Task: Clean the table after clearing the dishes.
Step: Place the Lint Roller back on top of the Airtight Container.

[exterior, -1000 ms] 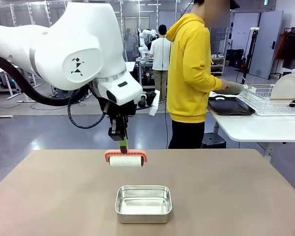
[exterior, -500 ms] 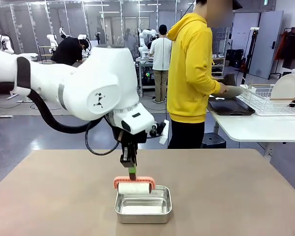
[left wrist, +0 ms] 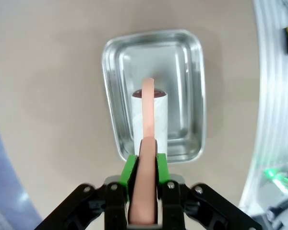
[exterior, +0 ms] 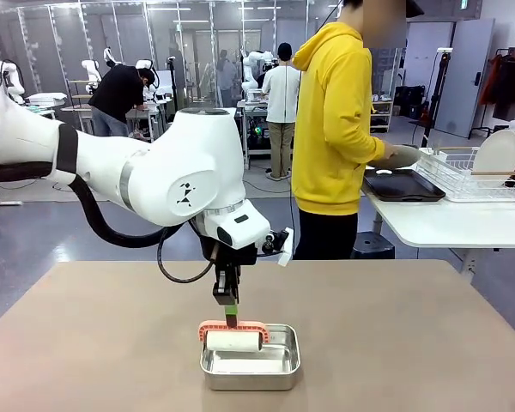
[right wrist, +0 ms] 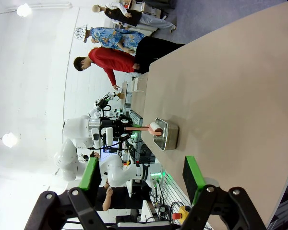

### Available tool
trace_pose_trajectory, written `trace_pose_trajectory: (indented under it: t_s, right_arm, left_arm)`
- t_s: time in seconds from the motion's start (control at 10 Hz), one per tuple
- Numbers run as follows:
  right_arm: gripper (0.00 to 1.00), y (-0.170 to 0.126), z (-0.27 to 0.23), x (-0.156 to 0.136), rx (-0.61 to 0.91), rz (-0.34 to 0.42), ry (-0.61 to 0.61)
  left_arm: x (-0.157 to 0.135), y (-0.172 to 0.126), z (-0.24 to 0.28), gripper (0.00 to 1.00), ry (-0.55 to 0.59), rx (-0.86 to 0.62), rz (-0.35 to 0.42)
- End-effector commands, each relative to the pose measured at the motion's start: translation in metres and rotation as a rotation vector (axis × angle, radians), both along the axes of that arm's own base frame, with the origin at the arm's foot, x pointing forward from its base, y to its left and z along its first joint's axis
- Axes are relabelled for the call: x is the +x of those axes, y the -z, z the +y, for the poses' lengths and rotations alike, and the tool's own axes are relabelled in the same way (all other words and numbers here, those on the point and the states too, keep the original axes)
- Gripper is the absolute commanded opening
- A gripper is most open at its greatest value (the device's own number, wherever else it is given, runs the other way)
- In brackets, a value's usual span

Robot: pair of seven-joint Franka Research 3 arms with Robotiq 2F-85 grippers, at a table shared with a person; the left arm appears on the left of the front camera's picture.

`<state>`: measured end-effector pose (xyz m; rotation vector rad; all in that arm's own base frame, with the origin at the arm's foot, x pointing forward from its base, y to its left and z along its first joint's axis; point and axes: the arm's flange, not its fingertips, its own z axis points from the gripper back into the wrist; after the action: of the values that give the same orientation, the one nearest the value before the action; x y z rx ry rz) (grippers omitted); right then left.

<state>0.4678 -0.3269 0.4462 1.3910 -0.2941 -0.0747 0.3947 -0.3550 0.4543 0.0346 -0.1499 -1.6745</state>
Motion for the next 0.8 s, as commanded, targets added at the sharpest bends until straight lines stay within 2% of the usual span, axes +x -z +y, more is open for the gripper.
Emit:
trace_pose_trajectory:
  t_s: [0.0,0.4,0.7]
  right_arm:
    - [0.87,-0.003,0.006,-0.005,0.012,-0.003,0.005]
    - [0.87,-0.003,0.006,-0.005,0.012,-0.003,0.005]
    - [0.87,-0.003,0.006,-0.005,0.012,-0.003,0.005]
  left_arm:
    - [0.011,0.003,-0.005,0.22,0.034,-0.034,0.034]
    - [0.031,0.016,-0.014,0.22,0.050,-0.050,0.071]
    - [0.027,0.009,-0.025,0.22,0.084,-0.019,0.090]
